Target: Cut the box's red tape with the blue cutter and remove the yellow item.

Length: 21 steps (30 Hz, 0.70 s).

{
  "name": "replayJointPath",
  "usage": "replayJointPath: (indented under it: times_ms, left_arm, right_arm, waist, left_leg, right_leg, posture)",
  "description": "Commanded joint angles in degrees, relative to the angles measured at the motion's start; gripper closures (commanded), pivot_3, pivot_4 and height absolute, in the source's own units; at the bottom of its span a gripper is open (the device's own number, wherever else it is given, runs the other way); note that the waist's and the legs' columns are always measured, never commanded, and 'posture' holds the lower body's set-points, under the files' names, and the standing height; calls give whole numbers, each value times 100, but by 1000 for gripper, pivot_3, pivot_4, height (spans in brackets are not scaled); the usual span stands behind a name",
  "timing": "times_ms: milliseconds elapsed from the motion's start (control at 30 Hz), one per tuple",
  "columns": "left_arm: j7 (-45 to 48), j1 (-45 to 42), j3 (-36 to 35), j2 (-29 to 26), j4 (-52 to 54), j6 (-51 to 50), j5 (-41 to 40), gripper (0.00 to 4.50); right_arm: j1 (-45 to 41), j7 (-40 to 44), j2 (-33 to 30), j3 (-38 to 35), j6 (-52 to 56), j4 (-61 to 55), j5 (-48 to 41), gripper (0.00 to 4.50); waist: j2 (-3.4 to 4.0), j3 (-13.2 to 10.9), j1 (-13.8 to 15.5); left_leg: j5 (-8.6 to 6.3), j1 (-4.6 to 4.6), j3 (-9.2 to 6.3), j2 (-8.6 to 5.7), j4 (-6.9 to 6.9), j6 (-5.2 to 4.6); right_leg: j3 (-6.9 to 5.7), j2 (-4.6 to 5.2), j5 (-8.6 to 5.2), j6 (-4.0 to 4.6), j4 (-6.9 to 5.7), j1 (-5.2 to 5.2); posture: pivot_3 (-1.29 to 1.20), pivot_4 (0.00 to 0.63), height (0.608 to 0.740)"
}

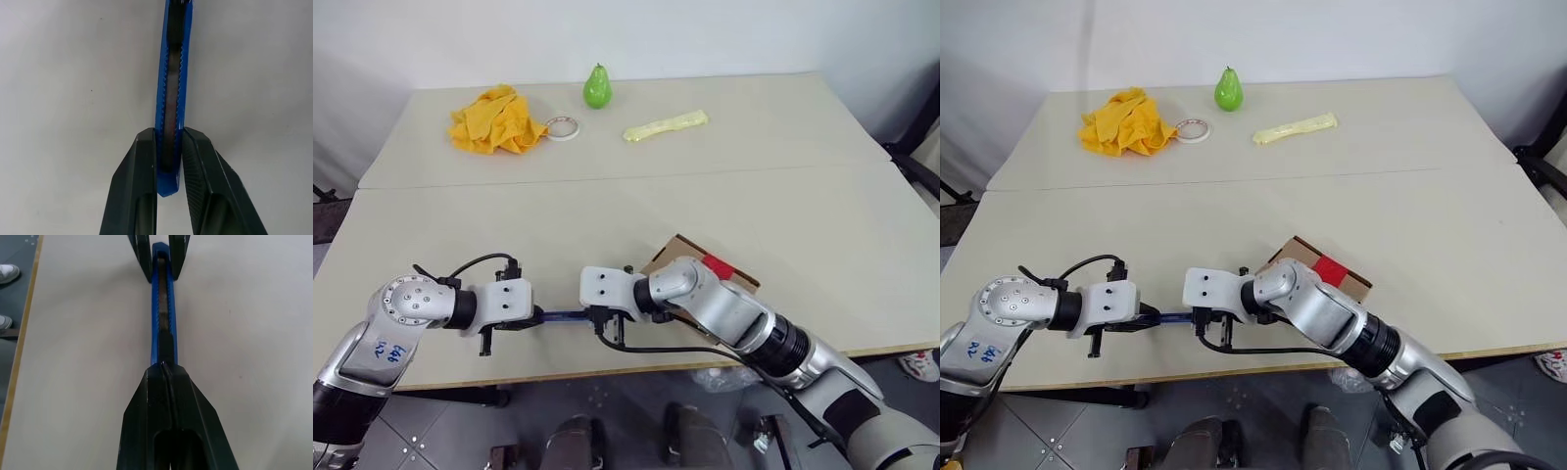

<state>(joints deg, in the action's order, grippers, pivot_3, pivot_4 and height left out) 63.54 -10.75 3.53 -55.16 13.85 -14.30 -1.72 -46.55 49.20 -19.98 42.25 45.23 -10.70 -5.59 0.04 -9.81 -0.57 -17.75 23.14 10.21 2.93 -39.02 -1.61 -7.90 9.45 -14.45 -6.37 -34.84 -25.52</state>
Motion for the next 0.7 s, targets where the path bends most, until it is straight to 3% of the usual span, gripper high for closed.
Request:
replayJointPath:
  times_ms: [33, 500, 700]
  left_arm:
    - [114, 94, 372, 25, 82, -73, 89, 4079]
    - [88, -103, 483, 128, 1, -146, 157, 4079]
    - [-199, -205, 337, 320, -234, 268, 244, 4079]
  right_arm:
    - [74, 22, 218, -14, -200, 231, 63, 4462]
    - [-93, 85, 822, -151, -696, 1066, 304, 4462]
    - [-184, 155, 502, -1200, -87, 356, -108, 4462]
  waist:
    - [0, 1, -2]
    - [2, 4, 17]
    - [1, 3, 56]
  left_leg:
    - [0, -1, 0, 0, 0, 0]
    - [2, -8, 2, 0, -2, 1]
    - [3, -5, -1, -1, -6, -1]
  right_leg:
    - [0, 0, 0, 0, -2, 0]
    - [6, 0, -1, 2, -16, 2]
    - [8, 1, 0, 3, -17, 1]
  posture:
    - [0, 150, 740]
    - [0, 150, 740]
    - [0, 150, 740]
